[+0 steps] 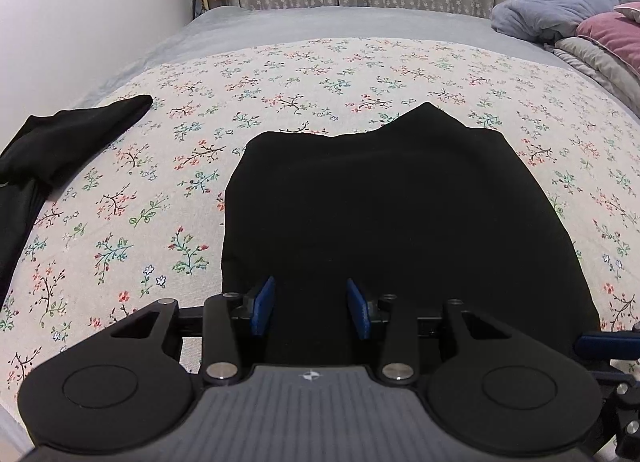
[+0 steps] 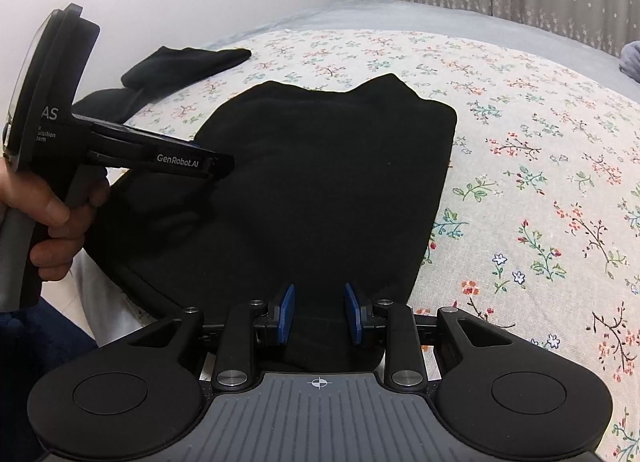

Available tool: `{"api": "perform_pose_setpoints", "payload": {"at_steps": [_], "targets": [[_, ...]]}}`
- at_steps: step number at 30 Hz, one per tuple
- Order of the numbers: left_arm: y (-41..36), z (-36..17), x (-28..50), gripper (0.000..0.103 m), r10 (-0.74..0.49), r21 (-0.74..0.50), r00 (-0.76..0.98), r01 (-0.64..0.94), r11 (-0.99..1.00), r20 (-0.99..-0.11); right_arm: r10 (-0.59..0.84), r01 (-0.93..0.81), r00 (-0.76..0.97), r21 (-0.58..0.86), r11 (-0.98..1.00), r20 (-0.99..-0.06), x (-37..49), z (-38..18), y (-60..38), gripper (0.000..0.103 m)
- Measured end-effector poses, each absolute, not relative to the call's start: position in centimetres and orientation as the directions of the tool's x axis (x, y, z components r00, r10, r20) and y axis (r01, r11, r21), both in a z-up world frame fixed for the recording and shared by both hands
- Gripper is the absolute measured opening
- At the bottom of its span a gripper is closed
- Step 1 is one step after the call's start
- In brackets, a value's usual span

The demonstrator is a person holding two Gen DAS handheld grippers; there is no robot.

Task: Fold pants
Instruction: 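Move both open grippers to the folded edge of the trousers, then pinch the trouser edge with the left gripper while the right gripper pinches beside it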

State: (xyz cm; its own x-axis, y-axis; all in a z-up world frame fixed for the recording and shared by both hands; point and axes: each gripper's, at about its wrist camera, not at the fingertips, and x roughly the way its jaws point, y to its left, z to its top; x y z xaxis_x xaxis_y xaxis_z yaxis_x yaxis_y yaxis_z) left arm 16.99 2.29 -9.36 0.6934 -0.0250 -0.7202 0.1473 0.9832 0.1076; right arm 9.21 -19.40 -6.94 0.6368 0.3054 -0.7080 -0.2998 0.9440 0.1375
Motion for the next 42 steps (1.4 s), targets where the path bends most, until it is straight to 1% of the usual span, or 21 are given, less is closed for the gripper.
{"api": "perform_pose_setpoints", "payload": {"at_steps": [4, 9, 13, 14, 17, 19, 21, 23, 24, 28, 29, 31, 32, 33, 35, 37, 39, 42], "targets": [[2.0, -9.5, 16.9, 0.058, -0.015, 0.126, 0.694, 0.153, 0.98, -0.719, 0.33, -0.308, 0.619, 0.166, 0.937, -0.712, 10.7, -6.8, -20.1, 0.028], [1.9, -9.5, 16.9, 0.058, -0.013, 0.129, 0.694, 0.152, 0.98, -0.72, 0.366, -0.288, 0.615, 0.233, 0.929, -0.699, 15.6, -6.6, -21.3, 0.028], [1.9, -9.6, 17.0, 0.058, -0.016, 0.133, 0.694, 0.161, 0.978, -0.72, 0.415, -0.259, 0.638, 0.327, 0.909, -0.649, 18.9, -7.1, -22.9, 0.022], [1.8, -9.5, 17.0, 0.058, -0.018, 0.133, 0.691, 0.164, 0.978, -0.722, 0.399, -0.24, 0.656, 0.324, 0.915, -0.641, 19.4, -7.2, -23.2, 0.02], [2.1, -9.4, 17.3, 0.058, -0.025, 0.124, 0.681, 0.169, 0.978, -0.732, 0.276, -0.167, 0.729, 0.229, 0.959, -0.626, 20.7, -7.2, -23.5, 0.02], [2.9, -8.9, 17.7, 0.059, -0.056, 0.078, 0.662, 0.172, 0.982, -0.748, 0.181, -0.089, 0.761, 0.176, 0.98, -0.623, 21.2, -7.4, -23.8, 0.021], [4.9, -8.1, 18.5, 0.059, -0.133, -0.042, 0.636, 0.156, 0.987, -0.76, 0.147, -0.033, 0.764, 0.189, 0.981, -0.628, 21.1, -7.4, -24.5, 0.035], [7.4, -7.4, 19.3, 0.06, -0.214, -0.164, 0.606, 0.137, 0.977, -0.766, 0.177, -0.013, 0.755, 0.255, 0.967, -0.631, 20.7, -7.0, -25.6, 0.035], [8.4, -7.2, 19.6, 0.06, -0.23, -0.197, 0.601, 0.121, 0.973, -0.766, 0.183, -0.008, 0.758, 0.272, 0.962, -0.626, 20.4, -6.6, -26.1, 0.035], [12.6, -6.7, 20.5, 0.067, -0.197, -0.245, 0.618, 0.008, 0.97, -0.761, 0.157, -0.008, 0.784, 0.242, 0.97, -0.6, 18.5, -4.6, -26.6, 0.043], [13.5, -6.8, 20.6, 0.068, -0.214, -0.273, 0.613, -0.003, 0.962, -0.761, 0.16, -0.01, 0.786, 0.247, 0.969, -0.597, 17.9, -4.3, -26.8, 0.046], [14.1, -7.2, 20.8, 0.075, -0.284, -0.349, 0.579, -0.002, 0.937, -0.764, 0.183, -0.019, 0.781, 0.27, 0.963, -0.597, 17.0, -3.6, -27.1, 0.049], [14.4, -7.5, 20.8, 0.077, -0.318, -0.385, 0.562, -0.001, 0.923, -0.764, 0.199, -0.026, 0.774, 0.283, 0.959, -0.601, 16.7, -3.5, -27.3, 0.053], [14.2, -7.6, 20.9, 0.079, -0.334, -0.402, 0.55, -0.003, 0.916, -0.765, 0.218, -0.034, 0.766, 0.3, 0.953, -0.604, 16.5, -3.5, -27.3, 0.057], [13.8, -8.0, 20.7, 0.079, -0.335, -0.398, 0.535, -0.003, 0.917, -0.776, 0.273, -0.047, 0.74, 0.358, 0.933, -0.615, 15.6, -4.0, -27.7, 0.06], [13.4, -8.2, 20.7, 0.086, -0.338, -0.39, 0.516, 0.009, 0.921, -0.787, 0.337, -0.044, 0.709, 0.438, 0.898, -0.62, 14.8, -4.6, -28.2, 0.06], [13.5, -8.5, 20.8, 0.089, -0.363, -0.409, 0.499, 0.019, 0.912, -0.787, 0.387, -0.043, 0.683, 0.495, 0.868, -0.619, 14.2, -5.3, -28.4, 0.06], [13.4, -9.5, 21.3, 0.089, -0.412, -0.458, 0.456, 0.011, 0.889, -0.789, 0.431, -0.039, 0.656, 0.542, 0.839, -0.62, 14.3, -6.0, -28.5, 0.06]]}}
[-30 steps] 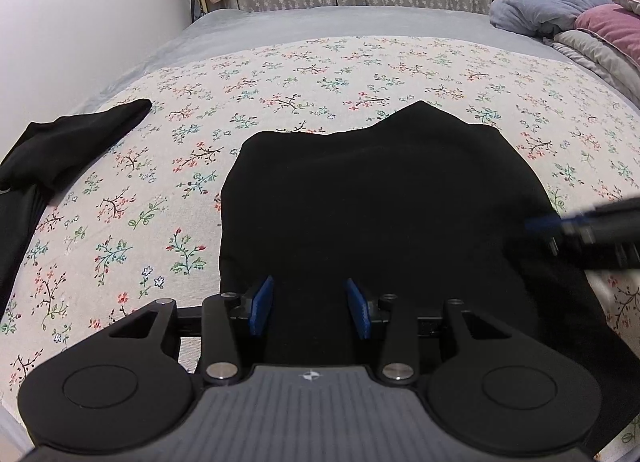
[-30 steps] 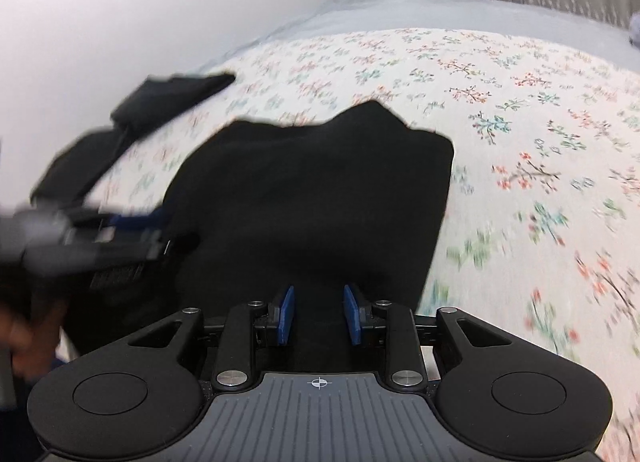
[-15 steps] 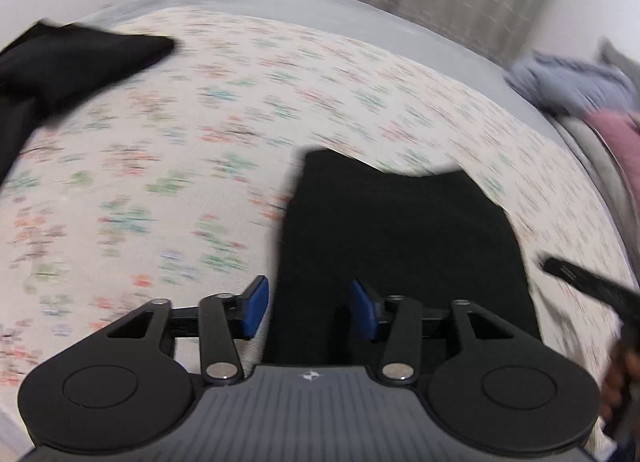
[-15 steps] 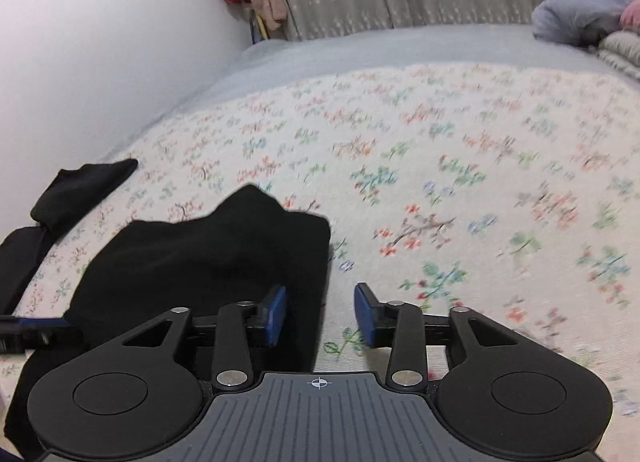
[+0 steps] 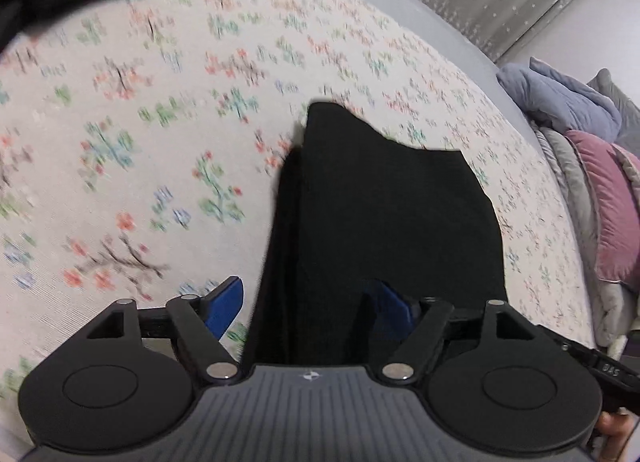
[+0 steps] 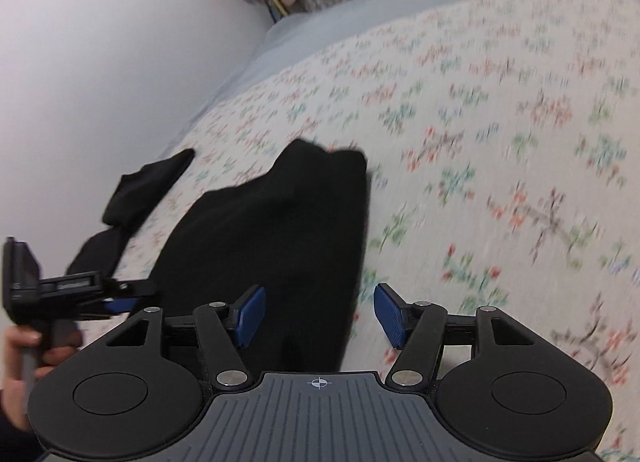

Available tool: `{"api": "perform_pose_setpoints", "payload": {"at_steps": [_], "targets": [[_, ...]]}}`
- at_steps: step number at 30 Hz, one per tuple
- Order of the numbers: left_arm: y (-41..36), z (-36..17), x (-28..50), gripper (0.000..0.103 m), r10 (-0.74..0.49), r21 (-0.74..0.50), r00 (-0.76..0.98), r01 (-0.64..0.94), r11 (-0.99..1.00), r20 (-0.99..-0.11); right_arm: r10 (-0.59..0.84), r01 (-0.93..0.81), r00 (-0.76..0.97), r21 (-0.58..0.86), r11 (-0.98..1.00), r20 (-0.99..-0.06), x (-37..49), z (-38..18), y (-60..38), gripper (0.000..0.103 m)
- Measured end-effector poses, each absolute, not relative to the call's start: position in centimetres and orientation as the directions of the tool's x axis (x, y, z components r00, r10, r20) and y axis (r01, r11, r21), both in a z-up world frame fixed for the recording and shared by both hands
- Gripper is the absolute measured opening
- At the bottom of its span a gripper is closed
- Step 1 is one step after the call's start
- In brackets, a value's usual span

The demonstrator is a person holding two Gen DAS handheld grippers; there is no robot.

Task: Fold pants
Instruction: 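Pinch the trouser edge with the left gripper while the right gripper pinches beside it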

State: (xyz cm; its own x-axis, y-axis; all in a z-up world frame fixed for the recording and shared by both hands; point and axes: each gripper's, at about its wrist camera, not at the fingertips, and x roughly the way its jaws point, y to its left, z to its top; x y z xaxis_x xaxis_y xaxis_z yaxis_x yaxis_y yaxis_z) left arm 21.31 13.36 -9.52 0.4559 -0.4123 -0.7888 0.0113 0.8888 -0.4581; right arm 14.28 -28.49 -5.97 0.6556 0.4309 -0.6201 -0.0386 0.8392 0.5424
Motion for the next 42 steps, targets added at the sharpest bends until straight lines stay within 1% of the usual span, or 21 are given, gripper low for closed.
{"api": "perform_pose_setpoints", "payload": {"at_steps": [3, 6, 9, 13, 16, 18, 22, 25, 29, 32, 34, 37, 40, 41, 42], "targets": [[13.3, -10.1, 21.6, 0.096, -0.442, -0.489, 0.445, 0.009, 0.872, -0.779, 0.468, -0.01, 0.636, 0.6, 0.8, -0.614, 14.8, -7.0, -28.8, 0.06], [13.5, -10.2, 21.8, 0.096, -0.473, -0.523, 0.442, 0.012, 0.853, -0.762, 0.515, 0.011, 0.614, 0.659, 0.752, -0.598, 15.0, -7.9, -29.2, 0.061], [13.5, -10.4, 21.9, 0.096, -0.485, -0.538, 0.44, 0.007, 0.843, -0.755, 0.54, 0.016, 0.605, 0.687, 0.726, -0.585, 15.1, -8.4, -29.3, 0.06], [12.6, -10.2, 21.5, 0.095, -0.449, -0.497, 0.452, 0.015, 0.868, -0.771, 0.541, 0.027, 0.611, 0.697, 0.716, -0.579, 15.4, -9.0, -29.0, 0.06], [11.8, -10.2, 21.4, 0.089, -0.383, -0.41, 0.448, 0.04, 0.911, -0.808, 0.535, 0.007, 0.615, 0.682, 0.731, -0.579, 15.4, -9.0, -28.2, 0.06], [11.4, -10.0, 21.3, 0.089, -0.355, -0.378, 0.446, 0.04, 0.925, -0.822, 0.535, -0.001, 0.614, 0.677, 0.736, -0.581, 15.4, -9.1, -28.0, 0.06], [11.3, -10.4, 21.7, 0.092, -0.366, -0.397, 0.437, 0.021, 0.918, -0.822, 0.539, 0.004, 0.615, 0.686, 0.727, -0.575, 15.6, -9.2, -28.1, 0.06], [11.2, -10.4, 21.6, 0.092, -0.378, -0.412, 0.437, 0.017, 0.911, -0.816, 0.544, 0.004, 0.619, 0.694, 0.72, -0.567, 15.7, -9.6, -27.8, 0.06], [11.0, -9.9, 21.2, 0.088, -0.345, -0.363, 0.431, 0.041, 0.931, -0.834, 0.543, -0.003, 0.625, 0.694, 0.72, -0.561, 15.5, -9.8, -27.7, 0.061], [11.1, -10.0, 21.1, 0.089, -0.338, -0.362, 0.426, 0.026, 0.932, -0.839, 0.55, 0.001, 0.624, 0.705, 0.709, -0.555, 15.4, -9.8, -27.9, 0.061], [11.0, -10.5, 21.3, 0.096, -0.352, -0.382, 0.426, 0.016, 0.924, -0.833, 0.549, 0.0, 0.623, 0.702, 0.713, -0.557, 15.5, -9.8, -27.7, 0.06], [10.1, -10.5, 21.4, 0.097, -0.339, -0.368, 0.441, 0.021, 0.93, -0.831, 0.545, -0.005, 0.624, 0.694, 0.72, -0.56, 15.6, -9.8, -27.4, 0.061], [9.6, -10.4, 21.3, 0.096, -0.335, -0.366, 0.454, 0.022, 0.93, -0.826, 0.539, -0.01, 0.627, 0.686, 0.727, -0.563, 15.6, -9.8, -27.2, 0.061], [9.4, -10.4, 21.2, 0.094, -0.333, -0.364, 0.461, 0.023, 0.931, -0.823, 0.535, -0.013, 0.628, 0.68, 0.733, -0.565, 15.5, -9.7, -27.1, 0.061], [9.3, -10.3, 21.1, 0.088, -0.33, -0.363, 0.467, 0.022, 0.932, -0.82, 0.531, -0.015, 0.63, 0.675, 0.738, -0.567, 15.5, -9.7, -27.0, 0.061]]}}
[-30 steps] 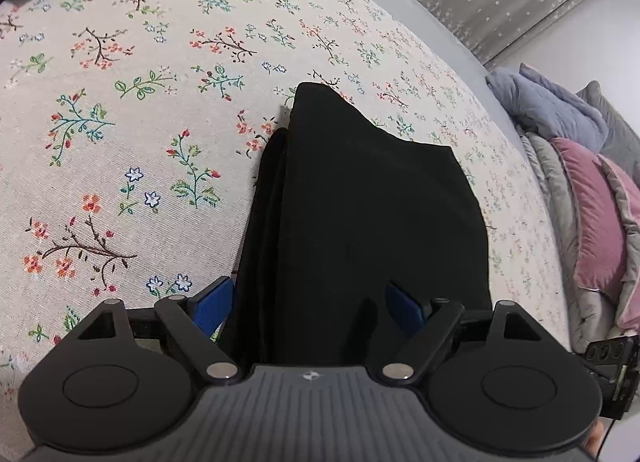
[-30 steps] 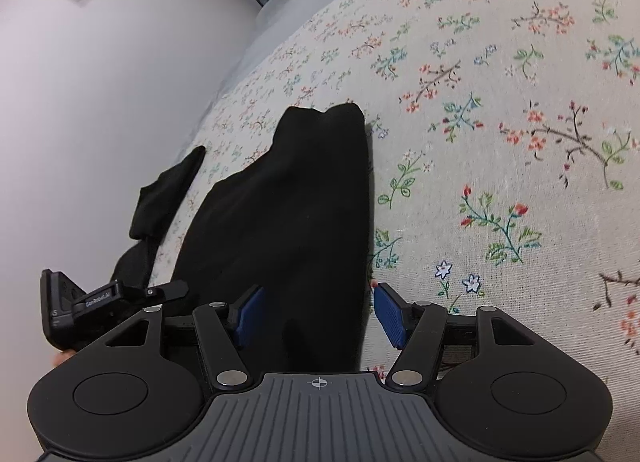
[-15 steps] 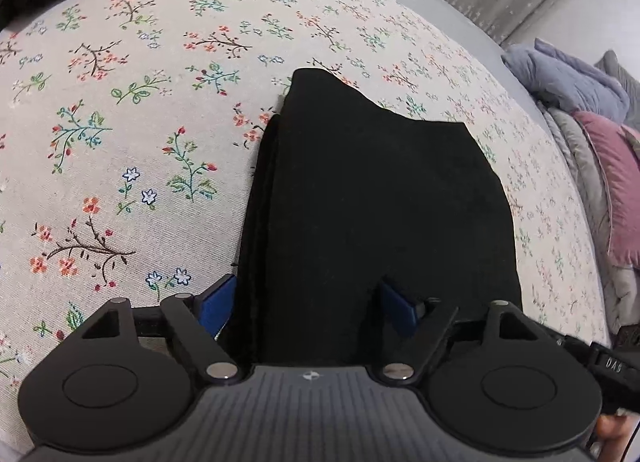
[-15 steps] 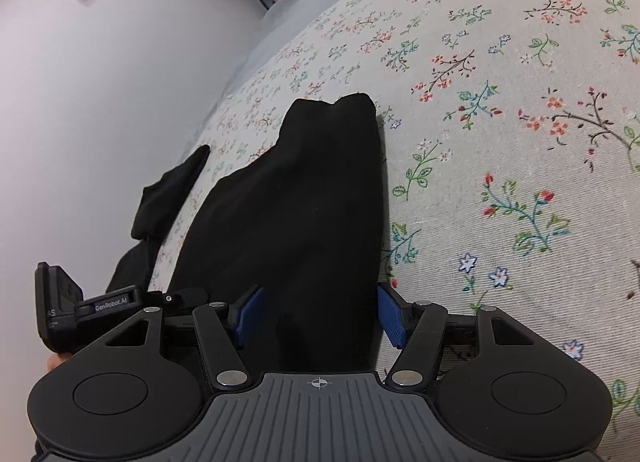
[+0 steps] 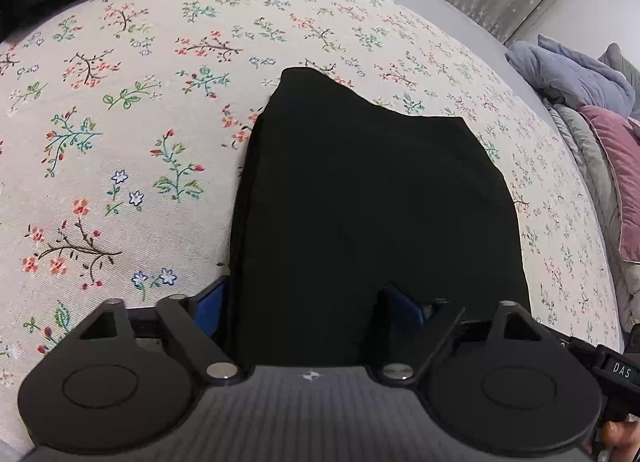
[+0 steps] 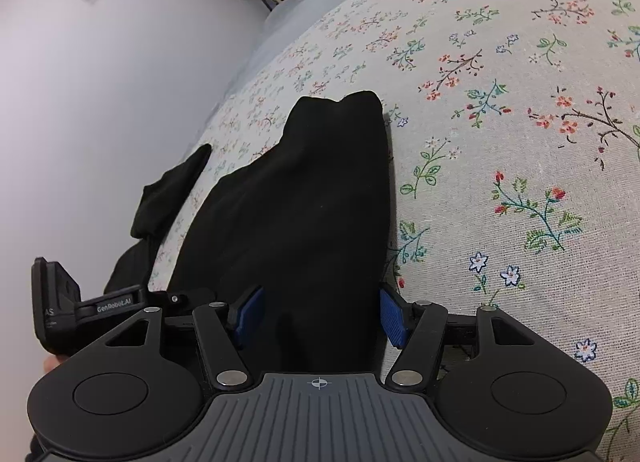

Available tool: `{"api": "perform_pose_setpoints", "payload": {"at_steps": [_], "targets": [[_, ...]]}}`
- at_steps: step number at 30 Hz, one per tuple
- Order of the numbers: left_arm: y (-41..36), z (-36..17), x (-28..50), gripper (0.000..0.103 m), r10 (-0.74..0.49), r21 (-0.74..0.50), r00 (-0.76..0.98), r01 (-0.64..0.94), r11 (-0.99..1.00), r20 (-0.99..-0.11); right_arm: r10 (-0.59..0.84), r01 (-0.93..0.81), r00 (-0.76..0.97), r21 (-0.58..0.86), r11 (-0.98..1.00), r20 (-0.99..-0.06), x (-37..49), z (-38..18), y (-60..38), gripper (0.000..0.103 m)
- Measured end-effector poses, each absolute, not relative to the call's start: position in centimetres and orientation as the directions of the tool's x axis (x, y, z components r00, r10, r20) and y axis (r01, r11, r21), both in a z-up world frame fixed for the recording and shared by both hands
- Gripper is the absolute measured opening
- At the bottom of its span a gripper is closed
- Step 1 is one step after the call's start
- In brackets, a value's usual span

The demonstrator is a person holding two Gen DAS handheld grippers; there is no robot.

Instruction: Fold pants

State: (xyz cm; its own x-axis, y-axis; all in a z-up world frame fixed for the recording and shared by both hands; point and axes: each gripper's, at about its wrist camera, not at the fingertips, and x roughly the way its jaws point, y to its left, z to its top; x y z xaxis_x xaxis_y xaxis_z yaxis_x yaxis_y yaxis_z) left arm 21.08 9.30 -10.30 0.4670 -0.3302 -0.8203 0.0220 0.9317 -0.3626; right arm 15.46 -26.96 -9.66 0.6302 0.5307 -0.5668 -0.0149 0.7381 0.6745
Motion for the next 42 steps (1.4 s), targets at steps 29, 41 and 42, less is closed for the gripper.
{"api": "perform_pose_setpoints", "payload": {"at_steps": [29, 41, 42], "targets": [[9.5, -9.0, 20.0, 0.04, -0.319, -0.415, 0.549, -0.056, 0.908, -0.772, 0.409, -0.038, 0.7, 0.541, 0.84, -0.585, 15.7, -8.3, -24.7, 0.017], [6.3, -4.8, 21.4, 0.037, -0.379, -0.465, 0.614, 0.022, 0.885, -0.693, 0.284, -0.166, 0.796, 0.258, 0.952, -0.534, 15.9, -2.7, -23.3, 0.013], [5.6, -4.4, 21.8, 0.037, -0.386, -0.469, 0.619, 0.032, 0.882, -0.684, 0.272, -0.161, 0.807, 0.248, 0.955, -0.524, 16.0, -2.2, -23.6, 0.012]]}}
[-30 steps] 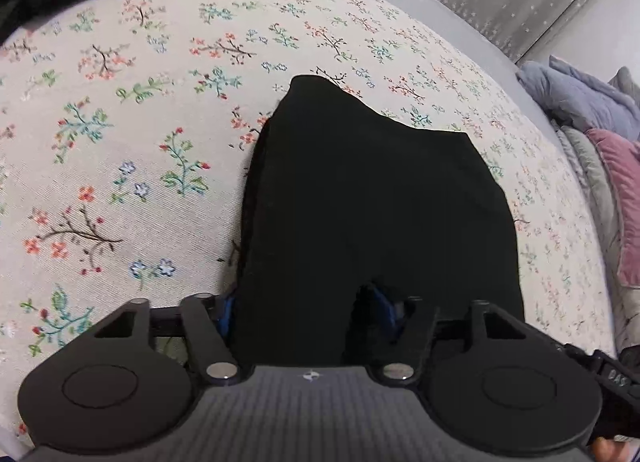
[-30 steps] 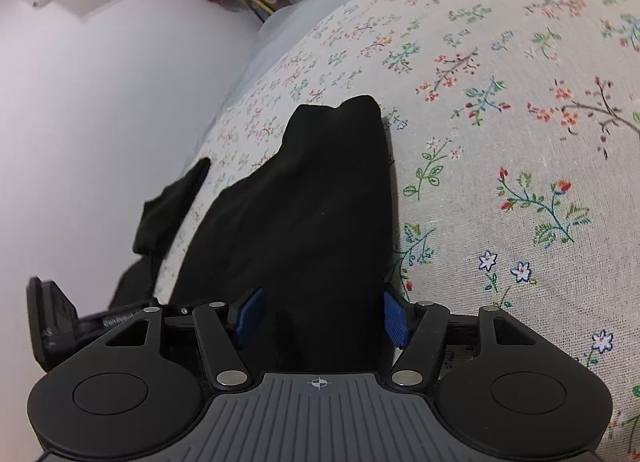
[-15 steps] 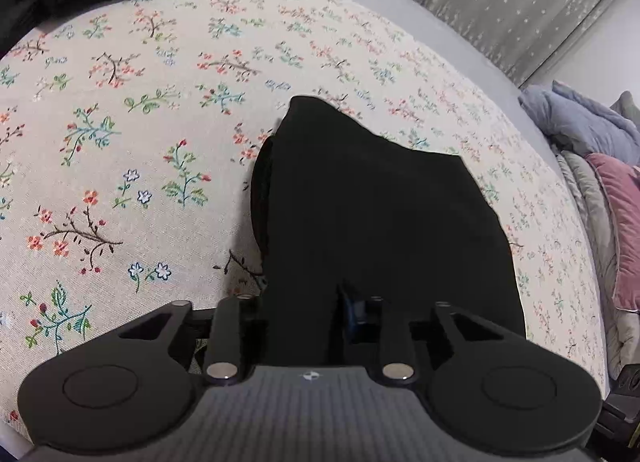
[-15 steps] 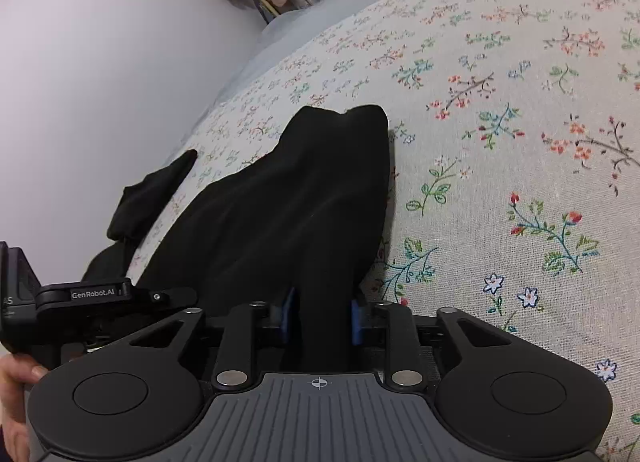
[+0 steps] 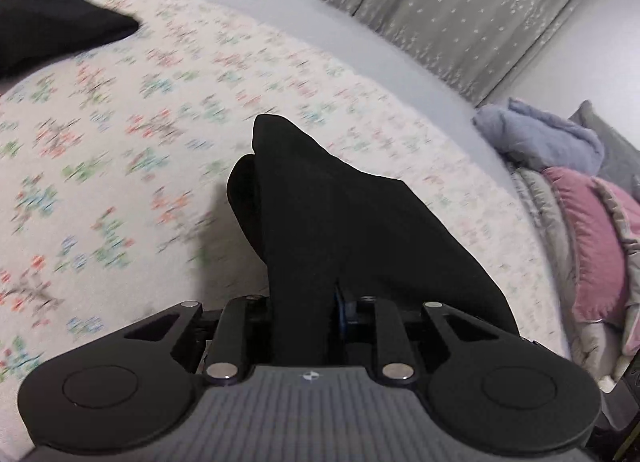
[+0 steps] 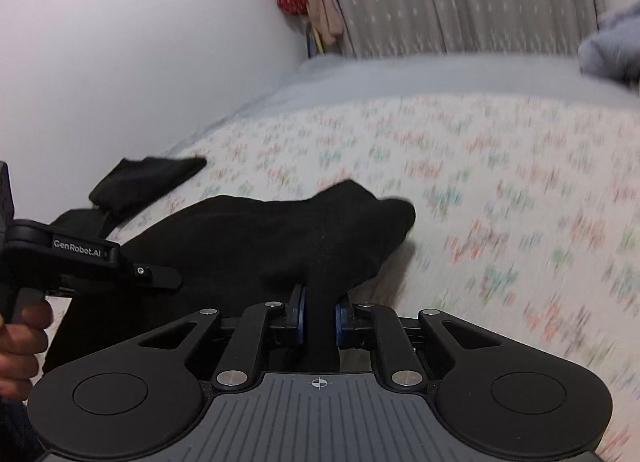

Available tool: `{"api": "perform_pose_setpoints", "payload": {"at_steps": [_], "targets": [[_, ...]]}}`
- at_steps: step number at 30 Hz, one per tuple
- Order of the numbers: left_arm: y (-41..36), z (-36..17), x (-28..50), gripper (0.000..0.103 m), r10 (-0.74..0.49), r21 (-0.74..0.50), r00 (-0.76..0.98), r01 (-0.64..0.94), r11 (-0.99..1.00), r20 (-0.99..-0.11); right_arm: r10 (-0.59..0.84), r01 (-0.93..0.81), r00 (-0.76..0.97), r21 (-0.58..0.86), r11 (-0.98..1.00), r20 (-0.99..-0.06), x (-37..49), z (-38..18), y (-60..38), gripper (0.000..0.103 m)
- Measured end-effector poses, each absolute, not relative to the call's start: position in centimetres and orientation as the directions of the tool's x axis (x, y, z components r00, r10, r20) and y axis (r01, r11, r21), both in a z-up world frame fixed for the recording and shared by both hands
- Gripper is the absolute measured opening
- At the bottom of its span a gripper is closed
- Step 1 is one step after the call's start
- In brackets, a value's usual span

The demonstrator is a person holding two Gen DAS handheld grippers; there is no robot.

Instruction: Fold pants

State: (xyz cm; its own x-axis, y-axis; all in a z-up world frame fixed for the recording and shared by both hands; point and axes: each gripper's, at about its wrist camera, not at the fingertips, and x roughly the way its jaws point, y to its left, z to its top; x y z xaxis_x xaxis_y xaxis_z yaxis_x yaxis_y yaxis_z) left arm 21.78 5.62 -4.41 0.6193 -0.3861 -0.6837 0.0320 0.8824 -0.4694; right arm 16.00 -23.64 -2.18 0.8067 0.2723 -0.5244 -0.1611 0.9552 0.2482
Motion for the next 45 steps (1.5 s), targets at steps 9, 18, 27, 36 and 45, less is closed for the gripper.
{"api": "perform_pose_setpoints", "payload": {"at_steps": [9, 18, 27, 36, 45], "targets": [[-0.6, -2.5, 27.7, 0.037, -0.467, -0.524, 0.655, 0.126, 0.842, -0.594, 0.165, -0.093, 0.872, 0.175, 0.98, -0.461, 19.5, 1.4, -29.4, 0.012], [-7.1, -10.9, 35.1, 0.049, -0.386, -0.363, 0.57, 0.158, 0.918, -0.725, 0.143, 0.05, 0.799, 0.301, 0.952, -0.584, 26.0, -4.3, -38.0, 0.016], [-5.5, -10.6, 35.1, 0.051, -0.433, -0.427, 0.558, 0.15, 0.892, -0.708, 0.296, 0.252, 0.72, 0.634, 0.731, -0.628, 25.9, -9.5, -43.7, 0.032], [-3.1, -7.5, 34.1, 0.054, -0.351, -0.38, 0.671, 0.111, 0.918, -0.653, 0.138, 0.253, 0.76, 0.485, 0.837, -0.635, 23.5, -6.4, -42.4, 0.04], [-8.4, -5.1, 28.3, 0.048, -0.351, -0.203, 0.707, 0.288, 0.936, -0.615, 0.14, 0.108, 0.8, 0.369, 0.923, -0.583, 23.0, -4.0, -38.7, 0.04]]}}
